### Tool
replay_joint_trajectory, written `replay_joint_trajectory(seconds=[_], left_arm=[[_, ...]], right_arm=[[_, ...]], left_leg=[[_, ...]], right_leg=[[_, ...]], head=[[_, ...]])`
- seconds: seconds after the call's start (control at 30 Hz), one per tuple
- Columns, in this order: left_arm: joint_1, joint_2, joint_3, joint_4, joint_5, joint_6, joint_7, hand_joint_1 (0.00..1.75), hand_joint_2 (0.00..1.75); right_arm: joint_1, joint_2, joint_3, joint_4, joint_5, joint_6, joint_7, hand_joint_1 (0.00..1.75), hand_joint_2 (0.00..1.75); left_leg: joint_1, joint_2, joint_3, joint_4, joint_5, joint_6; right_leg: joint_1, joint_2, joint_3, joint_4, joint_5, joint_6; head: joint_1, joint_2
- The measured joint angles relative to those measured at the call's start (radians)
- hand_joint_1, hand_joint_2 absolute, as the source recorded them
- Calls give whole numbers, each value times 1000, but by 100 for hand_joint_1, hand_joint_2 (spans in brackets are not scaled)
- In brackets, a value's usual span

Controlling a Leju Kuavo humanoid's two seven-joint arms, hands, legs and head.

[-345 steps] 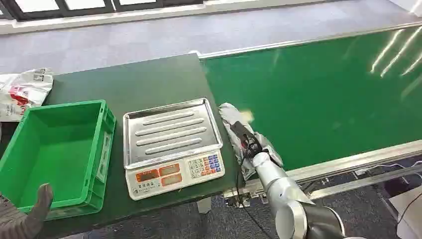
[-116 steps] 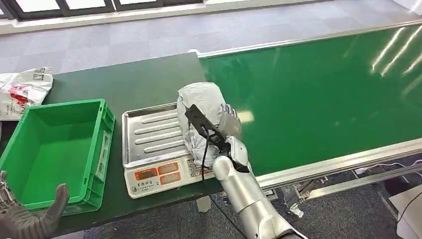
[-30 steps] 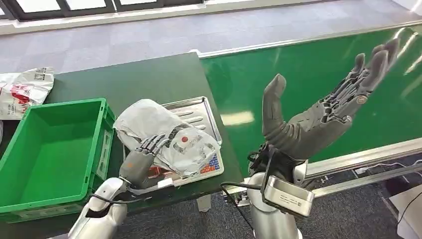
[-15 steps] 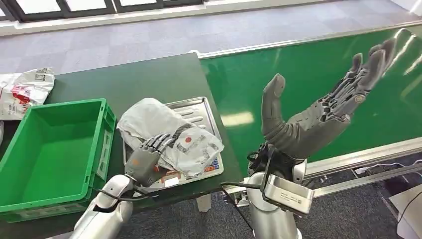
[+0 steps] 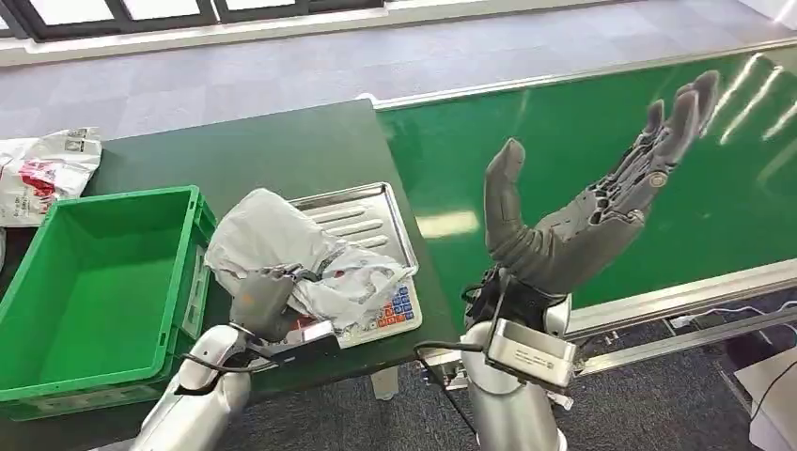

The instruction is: Moved the parcel from conveyor to table for the left to box.

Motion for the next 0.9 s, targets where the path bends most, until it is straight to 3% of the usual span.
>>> replay_joint_trajectory(seconds=[0.5, 0.9], left_arm=[[5, 0, 15, -6, 30, 2, -4, 175, 175], [11, -4, 72, -39, 173, 20, -82, 175, 175]], right_arm=[[-5, 0, -5, 51, -6, 0, 0, 0, 175], [-5, 0, -21, 67, -4, 0, 1, 0, 175]], left_leg=[[0, 0, 0, 0, 0, 0], [0, 0, -1, 0, 0, 0]], right_leg=[[0, 0, 0, 0, 0, 0], [0, 0, -1, 0, 0, 0]], head=[[0, 0], [0, 0]])
